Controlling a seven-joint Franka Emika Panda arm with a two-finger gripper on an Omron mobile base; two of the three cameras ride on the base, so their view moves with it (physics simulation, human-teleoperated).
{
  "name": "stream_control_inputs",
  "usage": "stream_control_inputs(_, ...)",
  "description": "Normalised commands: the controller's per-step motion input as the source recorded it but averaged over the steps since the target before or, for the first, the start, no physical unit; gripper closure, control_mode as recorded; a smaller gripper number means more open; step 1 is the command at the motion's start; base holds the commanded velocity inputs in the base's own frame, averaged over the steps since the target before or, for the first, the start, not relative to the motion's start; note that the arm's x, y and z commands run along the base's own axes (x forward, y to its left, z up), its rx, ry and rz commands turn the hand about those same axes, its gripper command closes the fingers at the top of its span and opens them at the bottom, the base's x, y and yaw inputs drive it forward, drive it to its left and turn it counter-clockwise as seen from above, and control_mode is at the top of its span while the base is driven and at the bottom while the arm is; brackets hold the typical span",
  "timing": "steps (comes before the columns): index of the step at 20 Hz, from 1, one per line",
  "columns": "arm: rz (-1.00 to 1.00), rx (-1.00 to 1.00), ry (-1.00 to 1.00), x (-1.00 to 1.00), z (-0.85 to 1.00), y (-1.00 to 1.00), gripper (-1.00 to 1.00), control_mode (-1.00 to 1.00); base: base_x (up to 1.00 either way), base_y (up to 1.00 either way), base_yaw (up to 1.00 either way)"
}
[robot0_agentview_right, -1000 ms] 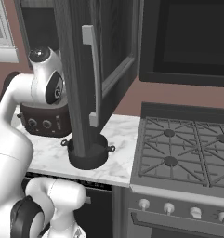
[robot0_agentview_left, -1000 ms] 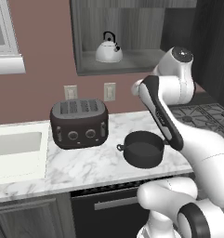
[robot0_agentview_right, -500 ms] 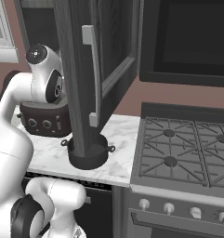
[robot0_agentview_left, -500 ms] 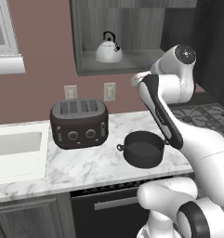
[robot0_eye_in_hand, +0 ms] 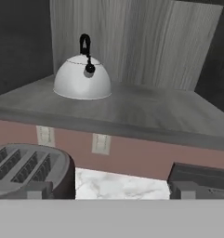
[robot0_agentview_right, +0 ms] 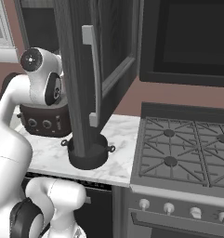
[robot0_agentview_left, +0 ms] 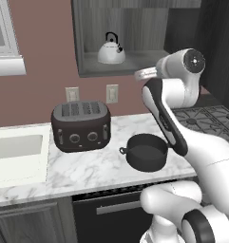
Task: Pick the kettle from the cabinet and place it on a stove burner. Then pick the pot from the counter and place it on another stove burner. Finally, turn both burners on.
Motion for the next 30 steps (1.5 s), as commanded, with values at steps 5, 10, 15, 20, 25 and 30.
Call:
stream_control_inputs(5,0.00,0.00,-0.19,0.00,0.31,0.05,-1.00,-1.00,0.00,0.00,0.00)
stream_control_inputs(10,0.00,0.00,-0.16,0.00,0.29,0.08,-1.00,-1.00,0.00,0.00,0.00)
stream_control_inputs(15,0.00,-0.01,-0.09,0.02,0.25,0.07,-1.00,-1.00,0.00,0.00,0.00)
stream_control_inputs(20,0.00,-0.02,-0.02,0.07,0.14,0.01,-1.00,-1.00,0.00,0.00,0.00)
stream_control_inputs(25,0.00,0.00,0.00,0.09,0.02,0.00,-1.00,-1.00,0.00,0.00,0.00)
stream_control_inputs(30,0.00,0.00,0.00,0.08,0.00,0.00,-1.00,-1.00,0.00,0.00,0.00)
